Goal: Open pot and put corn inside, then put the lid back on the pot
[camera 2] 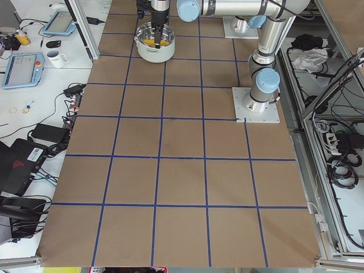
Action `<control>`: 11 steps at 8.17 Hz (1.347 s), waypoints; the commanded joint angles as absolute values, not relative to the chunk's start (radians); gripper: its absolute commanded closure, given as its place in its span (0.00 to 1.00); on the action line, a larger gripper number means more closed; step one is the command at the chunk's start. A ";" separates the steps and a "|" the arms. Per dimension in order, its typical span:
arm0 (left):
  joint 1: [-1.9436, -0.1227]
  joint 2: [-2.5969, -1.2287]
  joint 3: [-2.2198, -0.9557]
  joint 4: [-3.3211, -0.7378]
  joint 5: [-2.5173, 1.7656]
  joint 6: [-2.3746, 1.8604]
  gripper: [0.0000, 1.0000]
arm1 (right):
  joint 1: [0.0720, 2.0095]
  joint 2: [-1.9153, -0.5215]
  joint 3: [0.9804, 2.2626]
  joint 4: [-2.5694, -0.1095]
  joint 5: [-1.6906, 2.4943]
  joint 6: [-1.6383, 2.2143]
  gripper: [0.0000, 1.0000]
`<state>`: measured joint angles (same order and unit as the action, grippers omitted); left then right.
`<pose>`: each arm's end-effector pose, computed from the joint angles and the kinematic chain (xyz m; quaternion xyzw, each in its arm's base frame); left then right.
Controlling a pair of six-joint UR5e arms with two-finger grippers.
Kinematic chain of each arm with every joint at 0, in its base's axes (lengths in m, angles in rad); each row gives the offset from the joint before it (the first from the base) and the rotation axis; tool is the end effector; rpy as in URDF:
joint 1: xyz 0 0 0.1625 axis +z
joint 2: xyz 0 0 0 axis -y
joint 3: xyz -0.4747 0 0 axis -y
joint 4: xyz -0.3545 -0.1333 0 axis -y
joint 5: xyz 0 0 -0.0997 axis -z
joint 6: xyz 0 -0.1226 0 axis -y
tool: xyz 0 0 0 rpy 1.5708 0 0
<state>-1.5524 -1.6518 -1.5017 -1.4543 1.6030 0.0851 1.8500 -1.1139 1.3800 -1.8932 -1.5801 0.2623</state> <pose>-0.1200 -0.5071 0.5200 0.0325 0.9980 -0.0514 0.0188 0.3083 -0.5960 0.3785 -0.0083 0.9996 -0.0284 0.0030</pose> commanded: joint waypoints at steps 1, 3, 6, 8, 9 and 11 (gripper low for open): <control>-1.552 -1.652 -1.503 -1.454 1.603 0.086 0.00 | 1.850 -1.111 1.382 -1.893 -1.582 0.262 0.44; -1.552 -1.652 -1.503 -1.454 1.603 0.086 0.00 | 1.850 -1.111 1.382 -1.885 -1.582 0.262 0.44; -1.552 -1.654 -1.503 -1.454 1.603 0.084 0.00 | 1.850 -1.112 1.382 -1.887 -1.580 0.261 0.00; -1.552 -1.654 -1.502 -1.454 1.603 0.086 0.00 | 1.847 -1.178 1.384 -1.884 -1.586 0.227 0.00; -1.552 -1.654 -1.502 -1.454 1.603 0.083 0.00 | 1.836 -1.239 1.385 -1.838 -1.592 0.209 0.00; -1.552 -1.654 -1.502 -1.454 1.603 0.084 0.00 | 1.775 -1.426 1.407 -1.706 -1.580 0.158 0.00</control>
